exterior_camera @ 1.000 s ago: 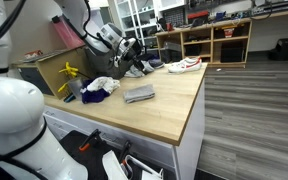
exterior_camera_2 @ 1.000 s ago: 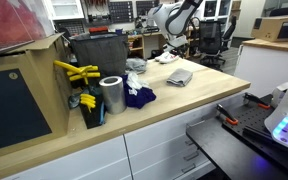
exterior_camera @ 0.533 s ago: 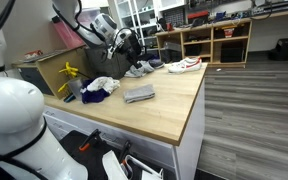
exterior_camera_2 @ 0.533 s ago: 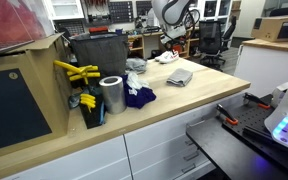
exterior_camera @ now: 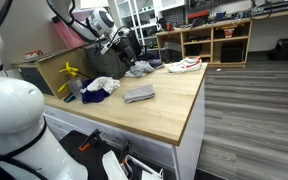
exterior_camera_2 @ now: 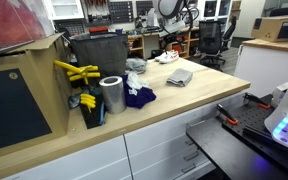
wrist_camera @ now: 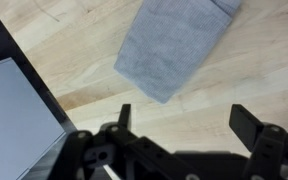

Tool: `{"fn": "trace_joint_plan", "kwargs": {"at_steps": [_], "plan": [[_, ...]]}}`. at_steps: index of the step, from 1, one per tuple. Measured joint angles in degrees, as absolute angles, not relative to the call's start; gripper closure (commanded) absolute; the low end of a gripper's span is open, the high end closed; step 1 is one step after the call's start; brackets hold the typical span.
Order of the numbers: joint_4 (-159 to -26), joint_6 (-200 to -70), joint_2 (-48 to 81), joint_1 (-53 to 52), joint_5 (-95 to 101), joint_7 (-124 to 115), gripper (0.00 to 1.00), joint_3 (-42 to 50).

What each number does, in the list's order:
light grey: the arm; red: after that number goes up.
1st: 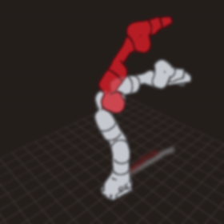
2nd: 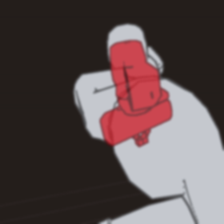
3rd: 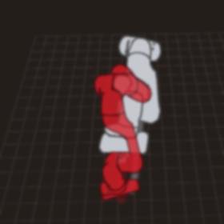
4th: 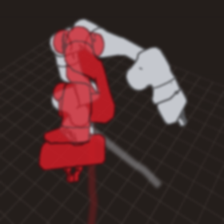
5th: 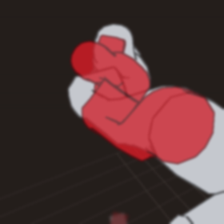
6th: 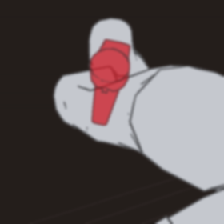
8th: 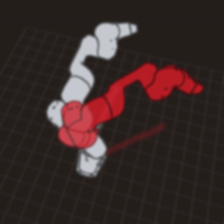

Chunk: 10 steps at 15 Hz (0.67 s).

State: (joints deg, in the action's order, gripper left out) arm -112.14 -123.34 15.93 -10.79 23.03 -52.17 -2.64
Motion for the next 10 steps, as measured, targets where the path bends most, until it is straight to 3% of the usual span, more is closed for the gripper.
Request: {"fn": "trace_joint_plan", "kwargs": {"at_steps": [10], "plan": [[-111.4,-119.2,11.3,-10.5,12.9,-34.7,0.00,-3.0]]}}
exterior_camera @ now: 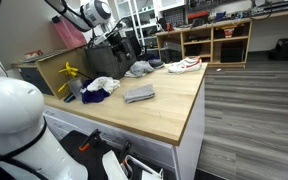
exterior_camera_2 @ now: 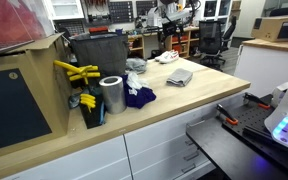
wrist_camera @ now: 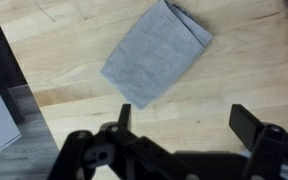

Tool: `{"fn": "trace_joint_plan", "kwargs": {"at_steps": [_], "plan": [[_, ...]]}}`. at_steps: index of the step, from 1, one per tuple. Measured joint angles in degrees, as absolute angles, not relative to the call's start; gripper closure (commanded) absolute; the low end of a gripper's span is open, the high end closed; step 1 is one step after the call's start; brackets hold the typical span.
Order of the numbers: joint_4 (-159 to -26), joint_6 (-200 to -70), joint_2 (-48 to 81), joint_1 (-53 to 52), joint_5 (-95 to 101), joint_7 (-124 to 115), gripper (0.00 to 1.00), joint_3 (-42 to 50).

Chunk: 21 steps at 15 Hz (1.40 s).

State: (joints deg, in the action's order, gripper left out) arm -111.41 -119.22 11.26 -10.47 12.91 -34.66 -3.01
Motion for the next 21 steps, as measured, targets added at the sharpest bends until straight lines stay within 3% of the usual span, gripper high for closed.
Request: {"fn": "trace_joint_plan", "kwargs": {"at_steps": [12,21], "plan": [[-111.3,-113.2,5.6,-6.6,-3.3,-7.9,0.00,-3.0],[-107.9,-101.8,4.2,-4.8,-5.1,-5.3,0.00,-3.0]]}}
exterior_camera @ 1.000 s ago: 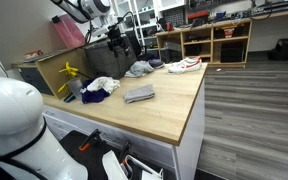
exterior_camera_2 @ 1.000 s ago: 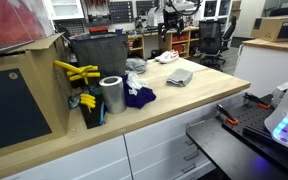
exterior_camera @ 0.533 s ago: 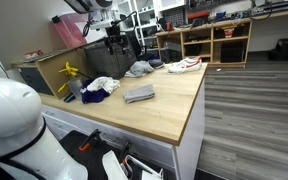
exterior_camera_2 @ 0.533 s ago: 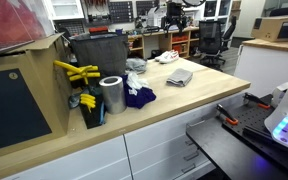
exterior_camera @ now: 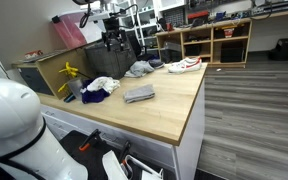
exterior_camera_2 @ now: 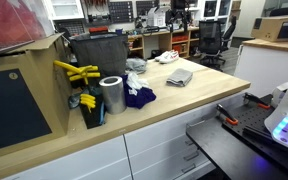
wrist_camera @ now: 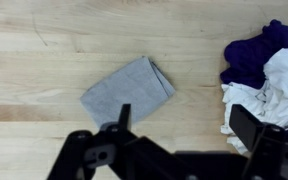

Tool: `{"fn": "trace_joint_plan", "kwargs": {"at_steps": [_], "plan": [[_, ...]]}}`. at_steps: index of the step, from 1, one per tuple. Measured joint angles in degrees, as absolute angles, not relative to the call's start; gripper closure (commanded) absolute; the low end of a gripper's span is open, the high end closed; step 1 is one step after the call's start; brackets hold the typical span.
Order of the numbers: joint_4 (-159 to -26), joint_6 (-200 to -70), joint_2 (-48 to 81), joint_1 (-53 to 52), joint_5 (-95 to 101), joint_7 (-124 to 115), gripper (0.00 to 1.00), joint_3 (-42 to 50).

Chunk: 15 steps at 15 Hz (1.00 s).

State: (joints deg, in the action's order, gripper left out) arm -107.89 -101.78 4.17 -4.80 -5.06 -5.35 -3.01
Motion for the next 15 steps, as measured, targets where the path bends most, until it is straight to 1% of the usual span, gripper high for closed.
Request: {"fn": "trace_joint_plan", "kwargs": {"at_steps": [11,15], "plan": [[-104.4,-94.9,3.4,-4.8,-4.4,-5.4,0.00,-3.0],[-102.7,-92.6,2.1,-4.9,-0.7,-6.7,0.00,-3.1]]}}
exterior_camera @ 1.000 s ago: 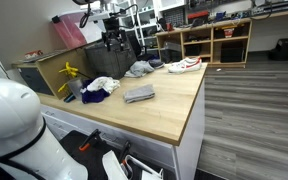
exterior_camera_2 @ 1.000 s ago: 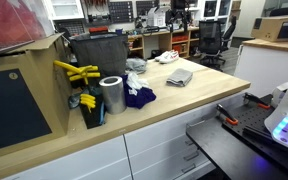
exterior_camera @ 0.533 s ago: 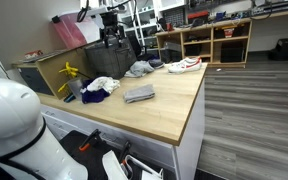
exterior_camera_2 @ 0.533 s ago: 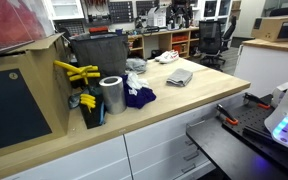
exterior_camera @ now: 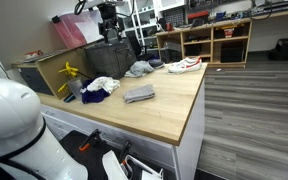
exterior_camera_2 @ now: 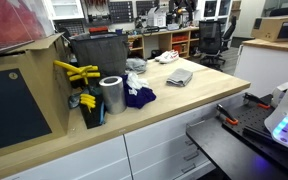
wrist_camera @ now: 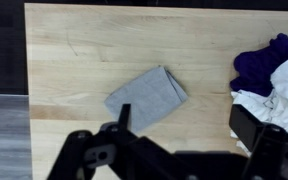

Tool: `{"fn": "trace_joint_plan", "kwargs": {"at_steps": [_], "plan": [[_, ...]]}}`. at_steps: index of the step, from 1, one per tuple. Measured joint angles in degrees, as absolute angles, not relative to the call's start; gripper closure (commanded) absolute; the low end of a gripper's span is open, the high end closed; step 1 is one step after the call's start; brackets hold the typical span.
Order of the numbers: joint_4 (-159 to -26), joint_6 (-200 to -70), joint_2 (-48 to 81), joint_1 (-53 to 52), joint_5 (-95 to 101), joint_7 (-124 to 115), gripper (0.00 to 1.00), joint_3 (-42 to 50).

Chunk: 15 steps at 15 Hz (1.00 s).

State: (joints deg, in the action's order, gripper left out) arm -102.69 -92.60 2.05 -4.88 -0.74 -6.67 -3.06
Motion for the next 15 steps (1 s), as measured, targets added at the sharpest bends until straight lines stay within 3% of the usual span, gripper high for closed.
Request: {"fn": "trace_joint_plan", "kwargs": {"at_steps": [15], "plan": [[-100.7,-90.9,-4.3,-5.5,8.4,-9.7,0.00,-6.1]]}}
